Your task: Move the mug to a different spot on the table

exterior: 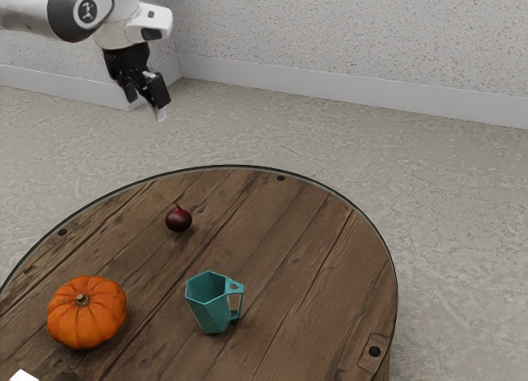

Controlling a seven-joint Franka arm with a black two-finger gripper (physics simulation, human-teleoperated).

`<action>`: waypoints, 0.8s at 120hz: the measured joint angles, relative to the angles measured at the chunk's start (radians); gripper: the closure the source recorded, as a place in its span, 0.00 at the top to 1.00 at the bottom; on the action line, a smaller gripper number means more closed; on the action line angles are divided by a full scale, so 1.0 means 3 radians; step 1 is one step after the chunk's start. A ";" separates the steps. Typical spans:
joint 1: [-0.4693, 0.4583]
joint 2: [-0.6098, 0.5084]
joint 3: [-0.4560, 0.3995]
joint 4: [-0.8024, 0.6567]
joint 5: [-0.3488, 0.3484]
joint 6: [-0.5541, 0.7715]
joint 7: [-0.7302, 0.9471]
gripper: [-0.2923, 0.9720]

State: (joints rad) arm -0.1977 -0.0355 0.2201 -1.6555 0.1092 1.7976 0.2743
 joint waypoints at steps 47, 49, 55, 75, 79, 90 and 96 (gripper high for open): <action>-0.0533 0.0309 -0.0357 -0.0555 -0.0008 0.0067 -0.0376 0.77; -0.0558 0.0316 -0.0364 -0.0606 -0.0006 0.0083 -0.0358 0.77; -0.0595 0.0327 -0.0404 -0.0761 -0.0004 0.0127 -0.0299 0.77; -0.0546 0.0353 -0.0462 -0.1053 -0.0015 0.0255 0.0026 0.77; -0.0507 0.0359 -0.0489 -0.1087 -0.0021 0.0285 0.0096 0.77; -0.0493 0.0466 -0.0518 -0.1126 -0.0028 0.0386 0.0271 0.77; -0.0499 0.0541 -0.0532 -0.1130 -0.0026 0.0449 0.0356 0.77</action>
State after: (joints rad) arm -0.3474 0.1266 0.0606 -1.9944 0.1014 1.9324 0.3810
